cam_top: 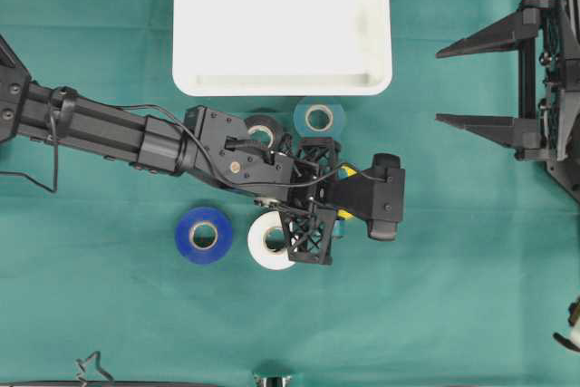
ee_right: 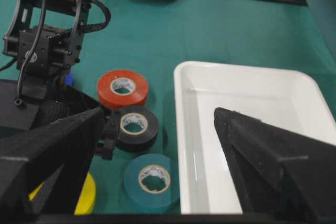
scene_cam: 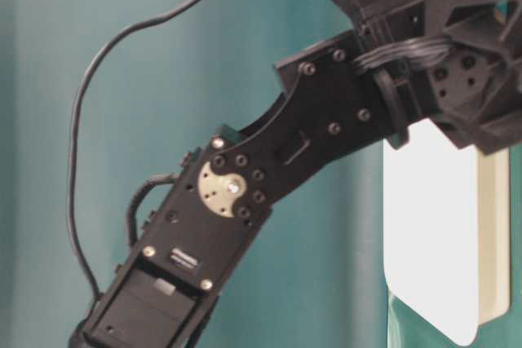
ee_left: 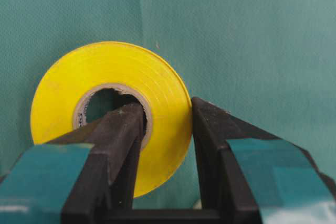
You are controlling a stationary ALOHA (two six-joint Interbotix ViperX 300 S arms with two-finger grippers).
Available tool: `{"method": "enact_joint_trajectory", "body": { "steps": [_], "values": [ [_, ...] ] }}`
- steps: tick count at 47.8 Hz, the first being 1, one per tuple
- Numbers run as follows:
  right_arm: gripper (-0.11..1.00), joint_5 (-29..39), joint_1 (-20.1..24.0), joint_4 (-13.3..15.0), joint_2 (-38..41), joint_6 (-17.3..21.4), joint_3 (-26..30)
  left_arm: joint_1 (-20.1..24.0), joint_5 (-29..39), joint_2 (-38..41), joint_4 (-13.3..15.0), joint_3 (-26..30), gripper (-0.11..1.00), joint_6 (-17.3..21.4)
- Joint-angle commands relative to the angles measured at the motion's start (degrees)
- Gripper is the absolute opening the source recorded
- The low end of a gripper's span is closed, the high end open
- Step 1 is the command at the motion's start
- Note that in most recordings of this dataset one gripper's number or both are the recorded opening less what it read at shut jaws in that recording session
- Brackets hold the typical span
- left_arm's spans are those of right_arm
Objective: Pick up the tape from a random location and place it into the white case.
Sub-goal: 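Lift the yellow tape off the table with the left gripper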
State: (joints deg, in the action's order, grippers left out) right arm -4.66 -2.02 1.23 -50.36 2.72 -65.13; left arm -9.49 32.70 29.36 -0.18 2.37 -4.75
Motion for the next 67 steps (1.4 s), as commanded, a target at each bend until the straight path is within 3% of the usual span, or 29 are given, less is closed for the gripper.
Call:
{"method": "enact_joint_trajectory", "body": {
  "steps": [1, 28, 45, 67],
  "values": [
    [0.91, -0.26, -0.18, 0.09, 0.26, 0.00, 1.67, 0.00, 1.32, -4.66, -0.09, 1.14, 0.24, 0.00],
    [0.91, 1.67, -0.18, 0.18, 0.00, 0.00, 2.99, 0.26, 10.55, -17.05, -0.44, 2.55, 0.24, 0.18],
    [0.91, 1.85, -0.18, 0.18, 0.00, 0.00, 2.99, 0.26, 19.69, -19.25, -0.70, 8.35, 0.24, 0.18],
    [0.91, 2.46, -0.18, 0.18, 0.00, 0.00, 3.08, 0.26, 21.36, -21.18, -0.79, 9.84, 0.24, 0.79]
  ]
}}
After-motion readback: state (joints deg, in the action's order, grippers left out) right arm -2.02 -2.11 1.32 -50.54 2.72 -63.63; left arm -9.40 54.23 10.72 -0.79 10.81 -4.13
